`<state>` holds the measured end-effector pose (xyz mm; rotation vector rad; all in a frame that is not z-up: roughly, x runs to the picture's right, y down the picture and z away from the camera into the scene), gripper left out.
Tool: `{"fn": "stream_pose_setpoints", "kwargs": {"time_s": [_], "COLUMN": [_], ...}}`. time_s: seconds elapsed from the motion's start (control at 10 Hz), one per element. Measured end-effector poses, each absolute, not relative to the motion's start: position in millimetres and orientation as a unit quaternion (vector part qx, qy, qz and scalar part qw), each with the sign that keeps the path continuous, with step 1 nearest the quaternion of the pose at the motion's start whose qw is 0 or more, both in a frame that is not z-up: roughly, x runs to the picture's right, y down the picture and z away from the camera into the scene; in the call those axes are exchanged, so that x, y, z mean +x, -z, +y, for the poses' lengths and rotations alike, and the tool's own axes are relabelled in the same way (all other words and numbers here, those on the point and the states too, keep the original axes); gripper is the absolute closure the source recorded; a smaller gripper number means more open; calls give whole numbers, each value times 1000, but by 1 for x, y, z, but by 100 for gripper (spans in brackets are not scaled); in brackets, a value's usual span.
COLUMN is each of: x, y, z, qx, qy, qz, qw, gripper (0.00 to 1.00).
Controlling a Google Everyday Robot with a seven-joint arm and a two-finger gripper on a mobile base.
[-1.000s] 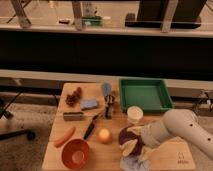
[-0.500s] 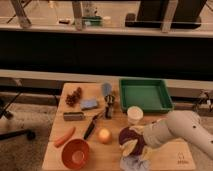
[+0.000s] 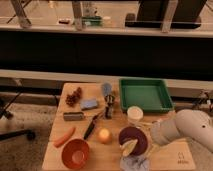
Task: Place banana in purple bowl
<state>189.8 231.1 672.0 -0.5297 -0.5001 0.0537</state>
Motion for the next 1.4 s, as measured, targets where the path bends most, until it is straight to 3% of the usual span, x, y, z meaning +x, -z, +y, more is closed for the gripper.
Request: {"fn": "stream_pose_setpoints", "kwargs": {"time_s": [1.4], "x": [270], "y": [-677], "z": [227], "qx": [-229], "qy": [-121], "qz": [-158], "qw": [953], "gripper": [20]}}
